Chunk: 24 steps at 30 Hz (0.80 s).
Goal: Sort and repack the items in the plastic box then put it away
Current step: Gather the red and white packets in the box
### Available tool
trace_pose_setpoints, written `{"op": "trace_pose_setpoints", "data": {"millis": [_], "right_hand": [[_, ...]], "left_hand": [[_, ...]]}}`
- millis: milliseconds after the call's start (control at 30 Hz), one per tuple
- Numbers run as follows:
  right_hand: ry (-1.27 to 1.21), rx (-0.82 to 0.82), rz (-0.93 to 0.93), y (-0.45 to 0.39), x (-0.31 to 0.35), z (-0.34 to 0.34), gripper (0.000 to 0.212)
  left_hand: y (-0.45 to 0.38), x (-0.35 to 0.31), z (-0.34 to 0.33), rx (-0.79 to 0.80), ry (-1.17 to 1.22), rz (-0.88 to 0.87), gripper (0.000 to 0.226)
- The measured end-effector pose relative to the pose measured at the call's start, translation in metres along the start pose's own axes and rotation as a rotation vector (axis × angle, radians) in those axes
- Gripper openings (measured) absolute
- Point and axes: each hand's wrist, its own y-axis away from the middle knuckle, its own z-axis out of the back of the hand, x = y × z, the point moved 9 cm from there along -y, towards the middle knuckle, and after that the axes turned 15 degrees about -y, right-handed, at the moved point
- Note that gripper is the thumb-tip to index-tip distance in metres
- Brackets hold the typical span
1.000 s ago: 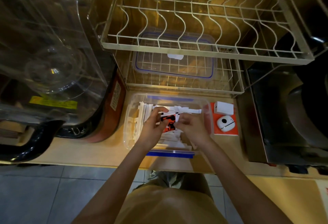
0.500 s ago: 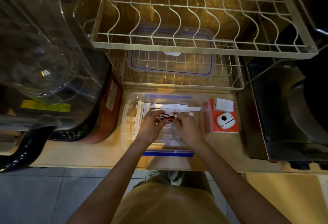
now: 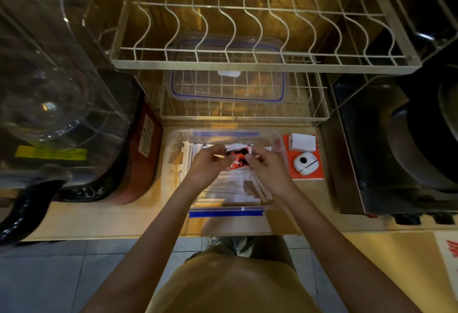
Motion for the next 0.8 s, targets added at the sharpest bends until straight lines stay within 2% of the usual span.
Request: {"op": "trace_pose_setpoints", "data": {"millis": [67, 133, 233, 400, 500, 633, 800], "right_hand": [[-0.151, -0.069, -0.044, 0.005, 0.003, 0.016, 0.019], [-0.365, -0.17, -0.132, 0.011, -0.003, 0.033, 0.02], [-0.643, -0.264, -0.262, 0.019, -0.017, 0.047, 0.018], [-1.008, -0.229, -0.418, 0.032, -0.029, 0.041, 0.026], [-1.093, -0.26, -0.492, 0.037, -0.043, 0.041, 0.025], [-1.121, -0.266, -0.48, 0.039, -0.048, 0.043, 0.023], [-1.105, -0.254, -0.475, 0.042, -0.051, 0.048, 0.024]], "left_hand": [[0.0, -0.01, -0.001, 0.049, 0.166, -0.021, 0.015], [-0.001, -0.019, 0.0, 0.031, 0.128, -0.072, 0.021], [-0.003, -0.026, -0.013, 0.006, -0.249, -0.171, 0.028], [-0.002, -0.036, -0.08, 0.181, -0.759, -0.477, 0.043], [-0.001, -0.039, -0.105, 0.233, -0.958, -0.582, 0.035], [-0.004, -0.04, -0.123, 0.197, -1.163, -0.692, 0.029], [-0.004, -0.046, -0.132, 0.24, -1.277, -0.785, 0.02]]}}
